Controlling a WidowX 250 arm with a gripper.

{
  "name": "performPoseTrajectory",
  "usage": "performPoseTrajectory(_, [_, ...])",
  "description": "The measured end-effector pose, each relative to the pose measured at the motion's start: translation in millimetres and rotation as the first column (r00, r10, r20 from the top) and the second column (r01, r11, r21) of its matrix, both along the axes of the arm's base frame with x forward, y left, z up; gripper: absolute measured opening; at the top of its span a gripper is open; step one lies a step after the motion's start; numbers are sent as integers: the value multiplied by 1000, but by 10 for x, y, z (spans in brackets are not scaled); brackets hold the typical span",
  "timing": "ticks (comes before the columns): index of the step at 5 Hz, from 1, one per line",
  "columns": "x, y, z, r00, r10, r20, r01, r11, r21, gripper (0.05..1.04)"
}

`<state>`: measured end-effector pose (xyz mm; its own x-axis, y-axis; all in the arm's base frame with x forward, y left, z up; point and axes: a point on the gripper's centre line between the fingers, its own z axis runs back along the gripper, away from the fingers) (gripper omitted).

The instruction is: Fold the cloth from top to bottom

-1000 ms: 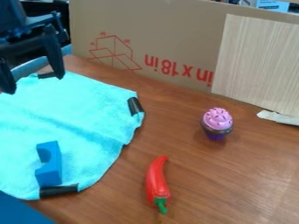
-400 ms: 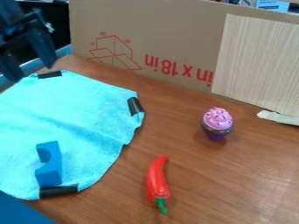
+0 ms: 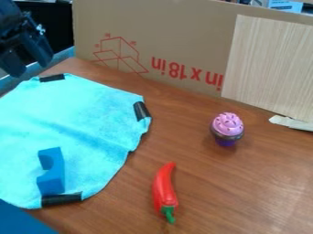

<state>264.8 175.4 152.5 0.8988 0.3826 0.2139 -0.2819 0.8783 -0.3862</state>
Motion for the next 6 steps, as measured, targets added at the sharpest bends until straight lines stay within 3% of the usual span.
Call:
performPoseTrajectory(2, [421,196,-234,985,110,134,-133,975,176,999])
performPoseTrajectory(3, [664,266,-458,977,182,111,-203,954,223,999])
performPoseTrajectory(4, [853,342,-579,954,289,74,-298,935,194,999])
performPoseTrajectory(5, [989,453,-591,870,472,141,-491,858,150,999])
performPoseTrajectory(6, [1029,523,-694,795,590,140,-604,790,105,999])
